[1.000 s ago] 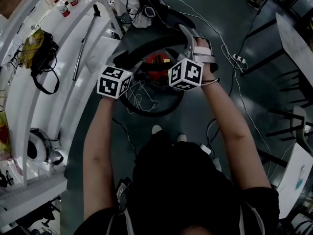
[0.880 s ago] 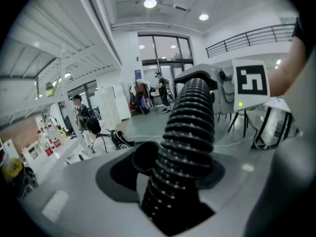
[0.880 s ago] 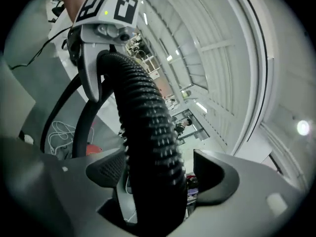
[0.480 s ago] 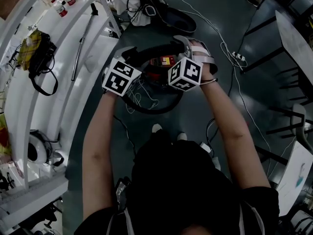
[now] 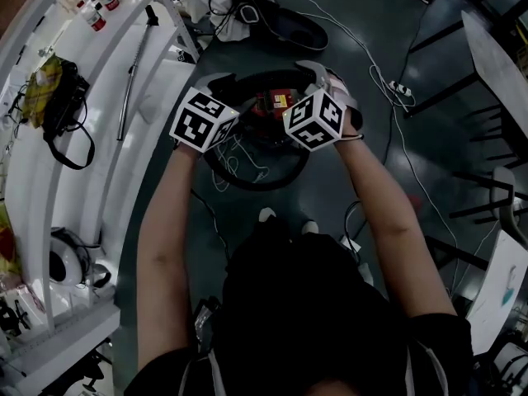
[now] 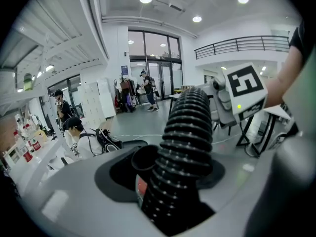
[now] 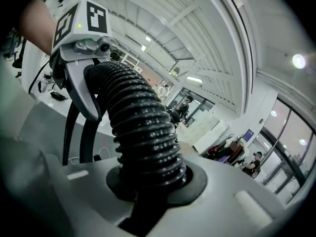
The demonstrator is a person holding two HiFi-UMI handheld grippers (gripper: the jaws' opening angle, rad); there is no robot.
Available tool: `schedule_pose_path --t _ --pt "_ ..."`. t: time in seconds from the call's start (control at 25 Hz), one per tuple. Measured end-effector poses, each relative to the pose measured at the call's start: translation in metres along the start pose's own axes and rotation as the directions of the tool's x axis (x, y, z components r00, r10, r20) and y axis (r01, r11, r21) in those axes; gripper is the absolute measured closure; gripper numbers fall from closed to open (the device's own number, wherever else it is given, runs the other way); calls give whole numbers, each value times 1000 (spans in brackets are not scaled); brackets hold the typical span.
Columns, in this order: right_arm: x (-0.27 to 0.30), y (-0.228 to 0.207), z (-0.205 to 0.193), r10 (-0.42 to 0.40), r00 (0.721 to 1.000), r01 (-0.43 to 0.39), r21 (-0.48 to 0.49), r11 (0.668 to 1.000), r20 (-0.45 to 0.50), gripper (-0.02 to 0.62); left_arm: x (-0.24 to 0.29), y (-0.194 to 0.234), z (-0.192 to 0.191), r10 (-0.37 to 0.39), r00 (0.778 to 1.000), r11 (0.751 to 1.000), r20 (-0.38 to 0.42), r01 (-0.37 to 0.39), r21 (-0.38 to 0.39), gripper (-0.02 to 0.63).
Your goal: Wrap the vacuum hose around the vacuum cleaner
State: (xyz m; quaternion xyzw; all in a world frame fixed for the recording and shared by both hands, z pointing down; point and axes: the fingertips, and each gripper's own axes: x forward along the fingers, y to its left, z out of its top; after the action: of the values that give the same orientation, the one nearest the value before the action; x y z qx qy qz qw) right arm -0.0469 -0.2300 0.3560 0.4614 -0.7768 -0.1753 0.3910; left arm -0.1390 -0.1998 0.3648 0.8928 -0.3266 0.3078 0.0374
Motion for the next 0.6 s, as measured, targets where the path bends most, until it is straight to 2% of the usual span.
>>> schedule_pose_path --t 0.2,0.4,0.6 --pt "7 1 -5 -18 1000 21 120 993 -20 526 6 7 5 -13 999 1000 32 13 11 328" --pt "3 2 -18 -72 997 75 239 968 -21 526 13 0 9 -51 998 997 41 48 61 328" --pt "2 -4 -29 -105 994 101 292 951 -4 525 24 -10 13 -93 993 994 66 89 70 328"
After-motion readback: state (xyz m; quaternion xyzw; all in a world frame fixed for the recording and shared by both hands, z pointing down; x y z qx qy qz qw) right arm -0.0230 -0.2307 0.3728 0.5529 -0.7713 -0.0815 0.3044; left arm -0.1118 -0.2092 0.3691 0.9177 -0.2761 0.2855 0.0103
